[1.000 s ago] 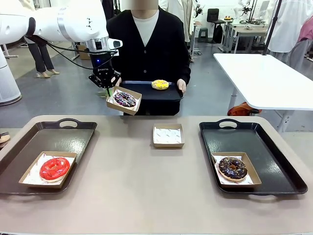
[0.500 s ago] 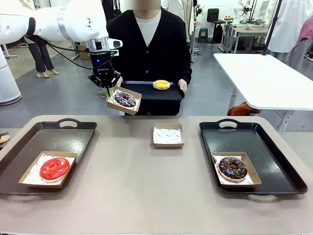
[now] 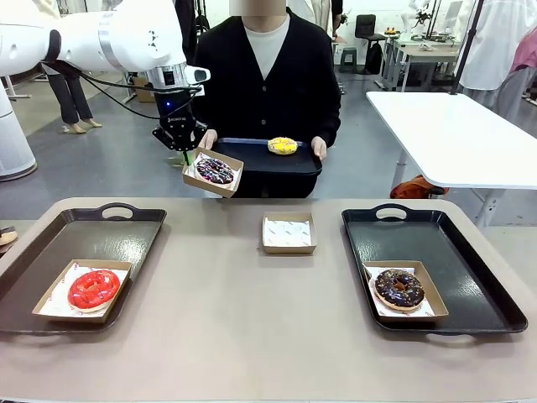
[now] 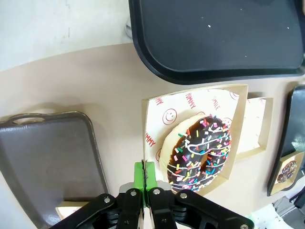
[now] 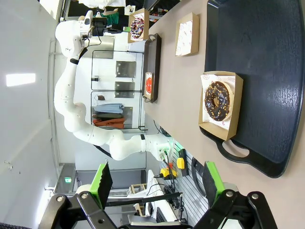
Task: Individually package the donuts and arrange them on the tray.
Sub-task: Place the picked Paper togo box on the Handle tray while simultaneously picking up another Paper togo box from the table with the other hand.
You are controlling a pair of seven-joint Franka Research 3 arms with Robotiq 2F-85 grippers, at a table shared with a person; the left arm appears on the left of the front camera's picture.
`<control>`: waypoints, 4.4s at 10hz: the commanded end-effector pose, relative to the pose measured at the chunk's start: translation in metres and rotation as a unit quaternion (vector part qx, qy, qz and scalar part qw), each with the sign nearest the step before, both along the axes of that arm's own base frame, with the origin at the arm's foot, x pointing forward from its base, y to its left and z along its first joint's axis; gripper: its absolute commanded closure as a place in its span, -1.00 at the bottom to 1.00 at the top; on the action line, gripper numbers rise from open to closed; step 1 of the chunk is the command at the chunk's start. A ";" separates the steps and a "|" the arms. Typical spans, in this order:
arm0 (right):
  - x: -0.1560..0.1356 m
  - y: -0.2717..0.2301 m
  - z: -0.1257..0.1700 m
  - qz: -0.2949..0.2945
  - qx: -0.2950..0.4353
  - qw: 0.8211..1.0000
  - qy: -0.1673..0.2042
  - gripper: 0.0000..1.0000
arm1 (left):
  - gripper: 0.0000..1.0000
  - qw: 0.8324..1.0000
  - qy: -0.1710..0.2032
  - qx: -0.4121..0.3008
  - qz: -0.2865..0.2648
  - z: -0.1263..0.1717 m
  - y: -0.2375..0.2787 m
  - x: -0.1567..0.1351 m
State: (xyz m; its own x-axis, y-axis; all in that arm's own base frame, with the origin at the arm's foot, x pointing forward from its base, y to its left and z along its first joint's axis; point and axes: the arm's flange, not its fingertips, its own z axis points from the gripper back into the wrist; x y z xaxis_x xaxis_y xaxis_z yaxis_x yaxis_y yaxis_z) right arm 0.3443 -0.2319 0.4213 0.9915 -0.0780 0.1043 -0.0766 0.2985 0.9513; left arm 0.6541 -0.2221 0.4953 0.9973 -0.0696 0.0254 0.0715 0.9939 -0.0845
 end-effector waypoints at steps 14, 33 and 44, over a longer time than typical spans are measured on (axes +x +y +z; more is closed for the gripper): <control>0.094 0.333 0.102 0.123 -0.385 0.912 -0.070 -1.00 | 0.98 0.997 -0.027 -0.077 -0.017 -0.031 0.219 -0.110; 0.124 0.417 0.045 0.143 -0.441 0.875 -0.137 -1.00 | 0.98 0.999 0.006 -0.052 0.011 -0.076 0.237 -0.117; 0.241 0.525 -0.005 0.009 -0.550 0.834 0.043 -1.00 | 0.98 0.999 -0.005 -0.034 0.010 -0.106 0.260 -0.124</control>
State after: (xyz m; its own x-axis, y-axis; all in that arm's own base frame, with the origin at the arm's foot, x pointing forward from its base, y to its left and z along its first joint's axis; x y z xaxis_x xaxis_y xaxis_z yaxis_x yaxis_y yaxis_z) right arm 0.5788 0.2886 0.4186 0.9992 0.0332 0.0224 -0.0359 0.9903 0.1344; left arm 0.5326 0.0377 0.3926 0.9996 -0.0237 0.0164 0.0259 0.9877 -0.1544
